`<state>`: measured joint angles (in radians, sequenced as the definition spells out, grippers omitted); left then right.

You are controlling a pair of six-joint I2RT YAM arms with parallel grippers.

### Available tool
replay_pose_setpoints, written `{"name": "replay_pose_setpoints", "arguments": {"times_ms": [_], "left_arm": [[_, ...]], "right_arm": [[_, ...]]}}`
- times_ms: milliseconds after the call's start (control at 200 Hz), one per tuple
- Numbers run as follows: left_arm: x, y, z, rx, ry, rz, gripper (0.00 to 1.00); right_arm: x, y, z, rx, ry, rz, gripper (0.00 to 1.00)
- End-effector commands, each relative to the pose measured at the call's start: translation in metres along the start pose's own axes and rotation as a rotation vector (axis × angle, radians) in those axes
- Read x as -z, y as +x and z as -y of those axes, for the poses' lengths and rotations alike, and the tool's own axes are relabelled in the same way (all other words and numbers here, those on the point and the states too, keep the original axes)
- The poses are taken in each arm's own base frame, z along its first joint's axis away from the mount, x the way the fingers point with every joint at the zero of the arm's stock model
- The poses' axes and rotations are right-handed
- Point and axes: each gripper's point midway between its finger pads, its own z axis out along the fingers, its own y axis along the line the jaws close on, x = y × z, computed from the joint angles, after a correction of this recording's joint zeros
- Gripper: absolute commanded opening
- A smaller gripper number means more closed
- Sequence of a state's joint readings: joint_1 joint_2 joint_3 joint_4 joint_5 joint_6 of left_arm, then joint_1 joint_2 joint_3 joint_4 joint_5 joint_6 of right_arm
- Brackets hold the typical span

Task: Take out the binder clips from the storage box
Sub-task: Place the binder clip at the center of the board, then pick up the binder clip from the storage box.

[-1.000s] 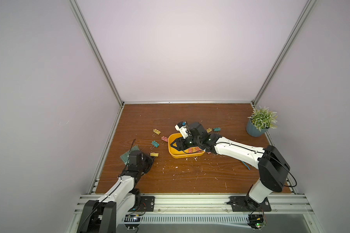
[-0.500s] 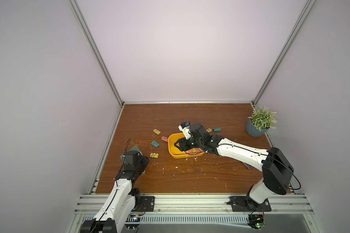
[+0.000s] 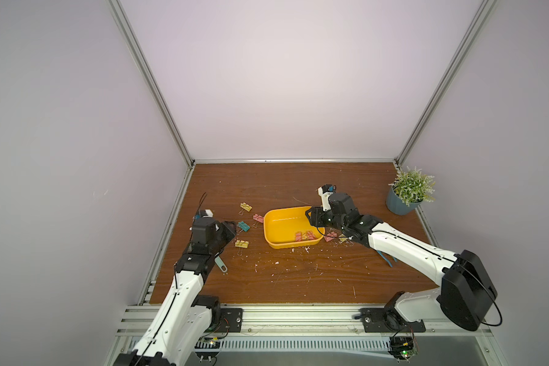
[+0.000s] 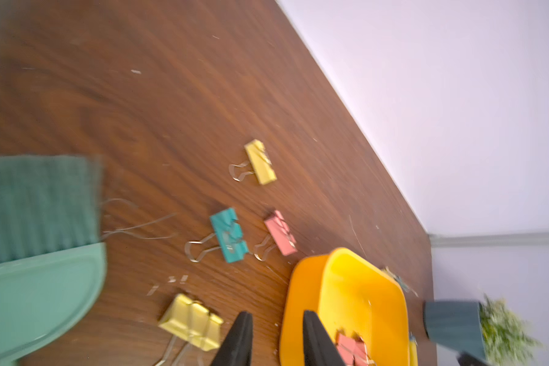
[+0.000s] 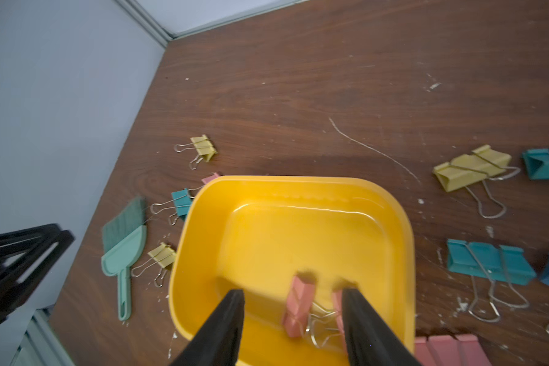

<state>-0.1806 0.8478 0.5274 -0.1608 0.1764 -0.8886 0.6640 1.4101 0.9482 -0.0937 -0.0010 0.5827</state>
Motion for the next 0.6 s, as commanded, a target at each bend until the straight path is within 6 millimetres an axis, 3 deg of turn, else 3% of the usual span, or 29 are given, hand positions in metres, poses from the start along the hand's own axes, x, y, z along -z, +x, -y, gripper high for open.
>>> {"name": "replay_pose_setpoints", "arguments": {"times_ms": [0,95,185,435,595], "left_arm": [[-0.016,0.021,0.050,-0.201,0.058,-0.061,0.32],[-0.033,0.055,0.088,-0.347,0.091,-0.143,0.31],[-0.049,0.088,0.112,-0.454,0.117,-0.233,0.32],[-0.081,0.158,0.137,-0.646,0.080,-0.447,0.35],[-0.095,0.187,0.132,-0.711,0.018,-0.538,0.37]], "right_arm": [[-0.005,0.017,0.001,-0.024,-0.016,-0.082,0.53],[-0.010,0.026,0.002,-0.010,-0.016,-0.133,0.51],[-0.011,0.033,0.011,-0.007,0.031,-0.167,0.50],[-0.001,0.028,0.030,-0.064,0.081,-0.112,0.49],[0.006,0.024,0.035,-0.085,0.084,-0.083,0.49]]}}
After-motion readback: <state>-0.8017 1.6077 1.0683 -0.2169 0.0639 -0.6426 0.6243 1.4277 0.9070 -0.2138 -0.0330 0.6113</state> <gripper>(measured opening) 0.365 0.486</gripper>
